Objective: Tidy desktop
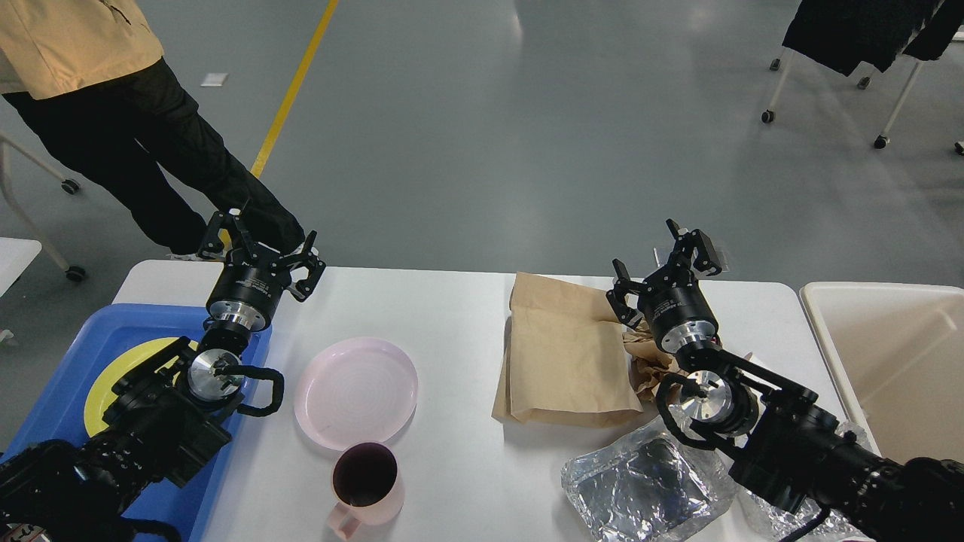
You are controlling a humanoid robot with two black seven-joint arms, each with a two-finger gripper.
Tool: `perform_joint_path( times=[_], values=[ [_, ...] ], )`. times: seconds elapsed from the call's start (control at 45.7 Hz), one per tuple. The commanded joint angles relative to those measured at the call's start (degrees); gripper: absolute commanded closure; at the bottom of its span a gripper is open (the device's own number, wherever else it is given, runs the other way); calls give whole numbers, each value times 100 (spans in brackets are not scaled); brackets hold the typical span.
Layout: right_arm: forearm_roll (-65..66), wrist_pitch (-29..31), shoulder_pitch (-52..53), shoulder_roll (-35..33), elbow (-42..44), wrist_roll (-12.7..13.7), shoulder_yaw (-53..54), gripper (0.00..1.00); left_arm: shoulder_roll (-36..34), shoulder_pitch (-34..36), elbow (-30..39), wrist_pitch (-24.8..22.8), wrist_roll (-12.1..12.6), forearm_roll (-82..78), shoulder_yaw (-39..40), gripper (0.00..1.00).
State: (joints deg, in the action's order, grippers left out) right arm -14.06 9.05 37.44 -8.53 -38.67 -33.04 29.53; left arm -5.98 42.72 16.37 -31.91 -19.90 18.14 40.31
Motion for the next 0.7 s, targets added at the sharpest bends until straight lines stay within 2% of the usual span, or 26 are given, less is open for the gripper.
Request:
perform_joint_path(
  times=[0.0, 0.109, 0.131, 0.285, 0.394, 0.46, 0.525, 0.679],
  values=[
    [0, 0, 0, 0, 9, -1, 0, 0, -114, 324, 15, 492, 21, -4, -795, 1],
    [0, 0, 0, 0, 0, -1, 0, 0, -351, 737, 15, 1168, 21, -4, -1358, 1],
    [0, 0, 0, 0, 0, 8, 0, 0, -456, 886, 15, 1439, 21, -4, -1559, 1],
    [0, 0, 0, 0, 0, 0, 0, 0, -729, 1686, 6, 2048, 21, -13, -2325, 1],
    [0, 0, 0, 0, -9, -1, 0, 0, -844, 2196, 6, 2128, 21, -39, -3334, 1],
    [0, 0, 0, 0, -9, 8, 0, 0, -791, 2661, -3, 2128, 30, -162, -4493, 1],
    [0, 0, 0, 0, 0, -1, 0, 0, -730, 2916, 6, 2110, 30, -259, -5233, 1],
    [0, 0, 0, 0, -9, 0, 0, 0, -466, 3172, -3, 2084, 21, -390, -6359, 1]
  ],
)
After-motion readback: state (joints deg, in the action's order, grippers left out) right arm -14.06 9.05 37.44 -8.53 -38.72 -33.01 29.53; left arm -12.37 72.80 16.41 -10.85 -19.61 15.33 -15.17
